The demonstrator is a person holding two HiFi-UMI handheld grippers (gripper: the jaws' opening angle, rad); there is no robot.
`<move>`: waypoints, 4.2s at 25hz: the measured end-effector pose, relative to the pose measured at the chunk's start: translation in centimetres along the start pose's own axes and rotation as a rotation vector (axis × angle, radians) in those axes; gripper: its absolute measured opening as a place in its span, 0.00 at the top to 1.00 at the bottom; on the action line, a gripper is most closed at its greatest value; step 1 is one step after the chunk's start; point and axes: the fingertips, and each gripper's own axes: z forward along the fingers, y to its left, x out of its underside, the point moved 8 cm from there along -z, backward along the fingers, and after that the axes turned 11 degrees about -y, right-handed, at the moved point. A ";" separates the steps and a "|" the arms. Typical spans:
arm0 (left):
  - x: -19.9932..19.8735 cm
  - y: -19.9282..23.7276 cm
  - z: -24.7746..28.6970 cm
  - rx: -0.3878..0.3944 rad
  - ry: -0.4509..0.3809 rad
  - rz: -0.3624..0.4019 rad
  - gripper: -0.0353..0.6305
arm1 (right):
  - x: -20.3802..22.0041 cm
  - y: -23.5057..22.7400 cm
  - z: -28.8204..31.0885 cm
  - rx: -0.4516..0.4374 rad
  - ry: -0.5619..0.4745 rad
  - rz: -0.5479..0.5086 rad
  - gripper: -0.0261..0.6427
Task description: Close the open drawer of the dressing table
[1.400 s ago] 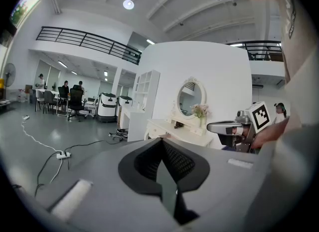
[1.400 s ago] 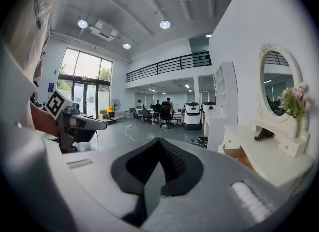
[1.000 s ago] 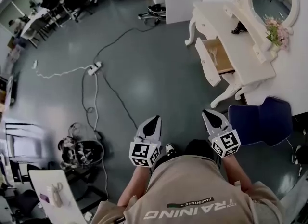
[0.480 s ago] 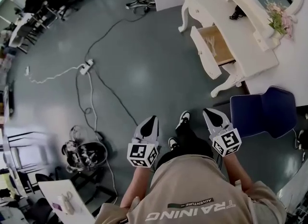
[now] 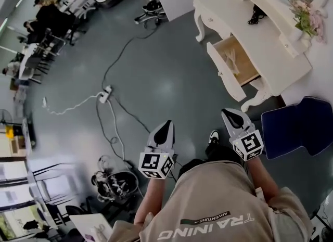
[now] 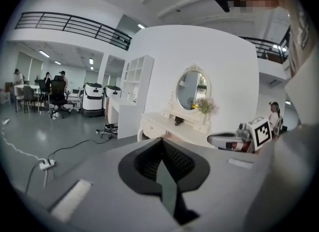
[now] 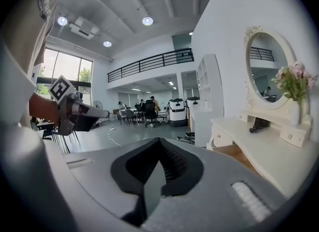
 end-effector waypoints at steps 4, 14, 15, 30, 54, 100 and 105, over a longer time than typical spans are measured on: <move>-0.6 2.2 4.0 -0.021 -0.068 -0.210 0.92 | 0.8 -3.1 3.4 0.025 0.022 0.027 0.96; -0.8 9.1 10.7 0.065 -0.012 -0.061 0.92 | 0.4 -5.6 9.9 0.182 0.072 0.033 0.96; -1.0 10.2 11.3 0.076 -0.014 -0.047 0.92 | -0.2 -5.5 10.7 0.218 0.053 0.034 0.96; -4.2 18.4 24.4 0.368 -0.008 -0.024 0.92 | -3.5 -6.1 16.5 0.571 -0.018 -0.026 0.96; -4.3 7.8 49.0 0.697 0.258 0.243 0.92 | -2.6 -25.0 17.5 0.766 -0.124 0.073 0.96; 18.0 4.7 56.8 1.041 1.098 0.450 0.92 | -1.3 -23.4 9.8 1.292 -0.102 0.267 0.96; 18.4 4.5 57.2 1.019 1.110 0.424 0.92 | -1.5 -23.5 9.8 1.310 -0.114 0.255 0.96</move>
